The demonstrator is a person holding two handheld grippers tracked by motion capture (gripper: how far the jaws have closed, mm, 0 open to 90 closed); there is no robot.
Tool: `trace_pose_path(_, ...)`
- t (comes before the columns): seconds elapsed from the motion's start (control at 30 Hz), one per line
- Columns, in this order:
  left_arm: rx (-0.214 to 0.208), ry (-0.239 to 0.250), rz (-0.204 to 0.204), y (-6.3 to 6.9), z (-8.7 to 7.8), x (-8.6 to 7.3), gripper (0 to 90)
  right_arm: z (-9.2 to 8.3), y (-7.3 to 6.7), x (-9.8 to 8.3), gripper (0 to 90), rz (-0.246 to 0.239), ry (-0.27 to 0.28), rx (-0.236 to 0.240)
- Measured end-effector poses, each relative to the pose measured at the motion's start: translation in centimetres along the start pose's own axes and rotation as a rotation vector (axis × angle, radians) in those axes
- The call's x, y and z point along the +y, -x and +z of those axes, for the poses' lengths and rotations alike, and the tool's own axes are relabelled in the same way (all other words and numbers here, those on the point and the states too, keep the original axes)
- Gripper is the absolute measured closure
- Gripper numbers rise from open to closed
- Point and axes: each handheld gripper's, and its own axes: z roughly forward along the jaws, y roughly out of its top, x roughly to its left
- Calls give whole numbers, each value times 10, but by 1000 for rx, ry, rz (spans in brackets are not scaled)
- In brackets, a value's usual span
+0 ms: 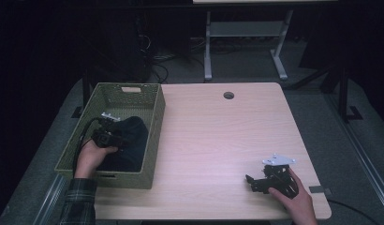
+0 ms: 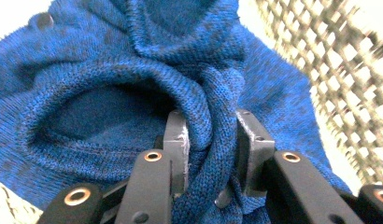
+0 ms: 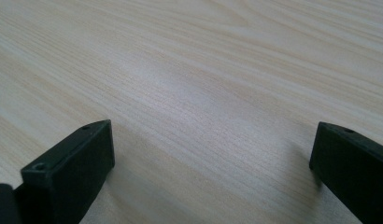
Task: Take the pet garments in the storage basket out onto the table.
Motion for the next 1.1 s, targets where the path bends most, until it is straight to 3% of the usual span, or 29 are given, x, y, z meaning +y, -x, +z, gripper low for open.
trace_pose_path(0.23,-26,167,-33,-3,-21,1,710,0,0,0,0,0,1,0)
trace_pose_path(0.37,-29,232,-32,-3,-32,2,714,0,0,0,0,0,0,0)
trace_pose_path(0.43,-45,291,-27,-2,-42,3,715,0,0,0,0,0,1,0)
trace_pose_path(0.53,-52,328,-28,0,-48,4,716,0,0,0,0,0,1,0)
trace_pose_path(0.83,-70,462,18,6,-76,11,719,0,0,0,0,-3,0,1)
trace_pose_path(1.1,-102,523,39,13,-90,16,720,0,0,0,0,2,-1,1)
